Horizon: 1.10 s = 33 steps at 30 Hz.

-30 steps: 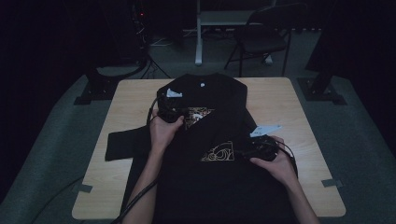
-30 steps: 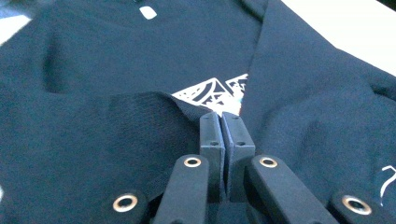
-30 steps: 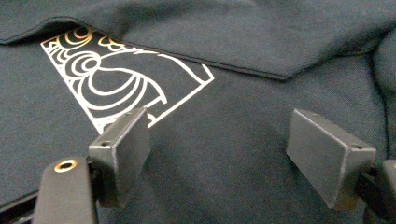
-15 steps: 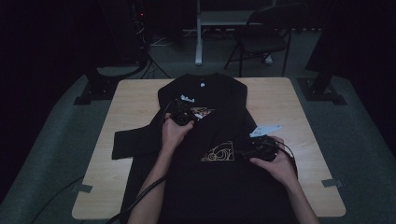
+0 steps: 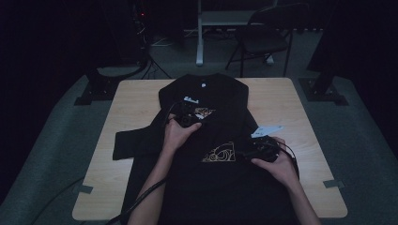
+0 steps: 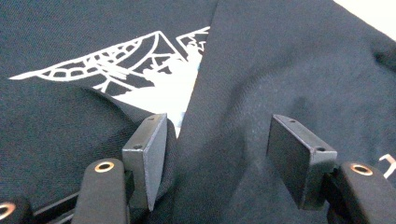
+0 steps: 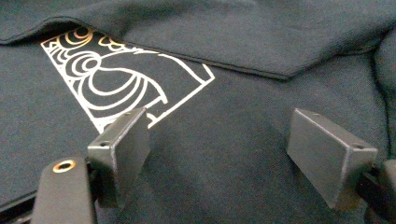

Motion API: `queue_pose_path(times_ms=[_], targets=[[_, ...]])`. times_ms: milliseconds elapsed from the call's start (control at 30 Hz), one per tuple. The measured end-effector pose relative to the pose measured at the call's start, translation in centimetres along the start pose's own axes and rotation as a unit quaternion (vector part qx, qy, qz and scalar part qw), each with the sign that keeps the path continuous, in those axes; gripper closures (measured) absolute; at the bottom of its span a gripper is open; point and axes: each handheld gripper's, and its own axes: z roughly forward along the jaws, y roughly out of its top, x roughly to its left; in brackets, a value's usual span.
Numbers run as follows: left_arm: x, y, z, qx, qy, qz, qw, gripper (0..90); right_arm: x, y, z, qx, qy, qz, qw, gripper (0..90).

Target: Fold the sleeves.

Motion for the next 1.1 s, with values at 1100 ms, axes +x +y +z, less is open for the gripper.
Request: queue_pose_path(times_ms=[1100], targets=[[5.2,-8.3,-11.5,-0.030,0.143,-0.037,0.9886,31.5,-0.2,-0.1,-0.1,-0.002,0.009,0.006,0.9999,20.0]])
